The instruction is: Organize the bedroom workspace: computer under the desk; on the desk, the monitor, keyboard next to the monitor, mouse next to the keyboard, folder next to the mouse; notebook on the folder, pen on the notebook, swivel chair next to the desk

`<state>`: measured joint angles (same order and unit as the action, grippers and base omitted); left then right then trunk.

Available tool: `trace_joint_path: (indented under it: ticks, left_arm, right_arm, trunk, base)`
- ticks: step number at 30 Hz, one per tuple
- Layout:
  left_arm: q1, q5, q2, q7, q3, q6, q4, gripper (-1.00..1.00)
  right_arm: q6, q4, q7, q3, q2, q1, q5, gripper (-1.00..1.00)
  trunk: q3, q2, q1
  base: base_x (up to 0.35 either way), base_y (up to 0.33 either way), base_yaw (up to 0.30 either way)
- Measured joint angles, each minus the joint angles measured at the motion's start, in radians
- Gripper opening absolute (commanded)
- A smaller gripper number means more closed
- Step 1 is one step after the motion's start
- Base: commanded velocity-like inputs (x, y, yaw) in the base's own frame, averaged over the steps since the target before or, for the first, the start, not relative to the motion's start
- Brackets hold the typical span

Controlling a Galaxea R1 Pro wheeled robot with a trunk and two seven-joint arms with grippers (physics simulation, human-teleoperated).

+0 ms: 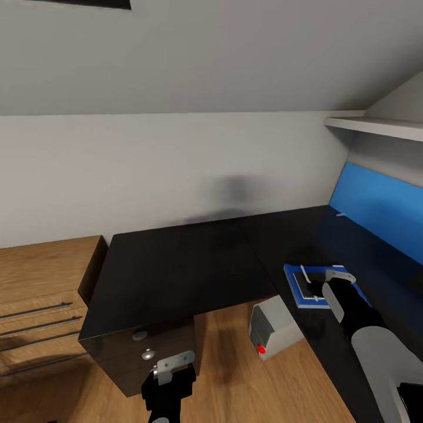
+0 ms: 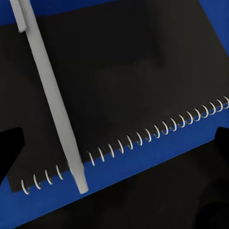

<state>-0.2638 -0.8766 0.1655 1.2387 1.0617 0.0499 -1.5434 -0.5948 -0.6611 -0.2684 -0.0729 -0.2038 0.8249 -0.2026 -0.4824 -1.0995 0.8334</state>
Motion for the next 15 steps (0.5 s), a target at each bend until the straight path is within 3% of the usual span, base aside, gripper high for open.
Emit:
trace_joint_path:
  ticks: [6,7,12,13,15]
  left_arm:
    - [0.0,0.0,0.0,0.0,0.0,0.0,0.0,1.0]
    - [0.0,-0.001,0.0,-0.001,0.001,0.001,0.003,1.0]
    - [0.0,-0.002,0.0,-0.005,0.001,0.001,0.007,1.0]
    - [0.0,-0.002,0.0,-0.006,0.0,0.001,0.007,1.0]
    - [0.0,-0.003,0.001,-0.006,0.0,0.001,0.008,1.0]
  right_arm:
    - [-0.001,-0.026,0.0,0.002,0.001,0.0,-0.001,1.0]
    - [-0.025,-0.093,-0.001,0.001,0.002,0.0,-0.002,1.0]
    - [-0.089,-0.221,-0.001,0.0,0.007,-0.004,-0.004,1.0]
    - [-0.119,-0.294,-0.001,0.0,0.009,-0.009,-0.009,1.0]
    - [-0.133,-0.321,-0.001,0.0,0.015,-0.011,-0.012,1.0]
  trunk:
    - [0.0,0.0,0.0]
    - [0.0,0.0,0.0]
    - [0.0,0.0,0.0]
    - [0.0,0.0,0.0]
    - [0.0,0.0,0.0]
  base:
    - [0.0,0.0,0.0]
    - [0.0,0.0,0.0]
    - [0.0,0.0,0.0]
    - [0.0,0.0,0.0]
    - [0.0,0.0,0.0]
